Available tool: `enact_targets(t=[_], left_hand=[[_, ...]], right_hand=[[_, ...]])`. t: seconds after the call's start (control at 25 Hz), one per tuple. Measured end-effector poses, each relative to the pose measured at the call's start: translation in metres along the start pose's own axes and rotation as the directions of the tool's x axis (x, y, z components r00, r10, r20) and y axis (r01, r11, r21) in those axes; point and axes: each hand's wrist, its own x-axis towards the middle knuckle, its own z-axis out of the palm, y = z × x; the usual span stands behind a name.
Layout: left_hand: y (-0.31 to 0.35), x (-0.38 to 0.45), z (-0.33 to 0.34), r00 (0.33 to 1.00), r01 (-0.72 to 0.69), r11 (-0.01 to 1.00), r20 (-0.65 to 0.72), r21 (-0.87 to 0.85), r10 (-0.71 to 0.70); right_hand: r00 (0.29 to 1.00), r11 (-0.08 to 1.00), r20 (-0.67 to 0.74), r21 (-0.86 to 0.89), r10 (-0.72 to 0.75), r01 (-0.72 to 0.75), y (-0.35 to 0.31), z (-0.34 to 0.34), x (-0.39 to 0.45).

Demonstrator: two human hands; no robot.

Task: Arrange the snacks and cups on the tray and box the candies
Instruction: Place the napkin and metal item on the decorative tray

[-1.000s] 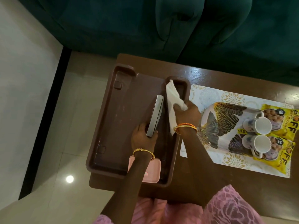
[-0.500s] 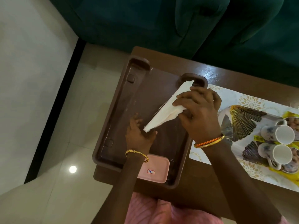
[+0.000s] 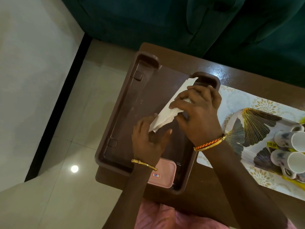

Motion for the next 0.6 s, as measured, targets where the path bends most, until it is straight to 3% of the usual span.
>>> enact_targets(t=[0.12, 0.32, 0.44, 0.6], left_hand=[[0.003, 0.002, 0.004, 0.999, 0.036, 0.997, -0.016, 0.064, -0.035], [0.007, 0.004, 0.004, 0.992, -0.054, 0.990, 0.119, 0.132, 0.038], [0.011, 0.005, 0.006, 0.975, -0.053, 0.960, 0.223, 0.277, -0.011], [0.012, 0.012, 0.008, 0.983, -0.032, 0.970, 0.182, 0.241, -0.013]], right_hand=[[0.986, 0.998, 0.155, -0.026, 0.061, -0.057, 0.004, 0.001, 0.000], [0.998, 0.999, 0.059, -0.021, 0.035, -0.034, 0.008, -0.002, -0.009], [0.990, 0.998, 0.123, 0.007, 0.065, -0.066, 0.009, 0.000, -0.013], [0.992, 0.996, 0.106, 0.055, 0.067, -0.074, 0.013, 0.006, -0.009]])
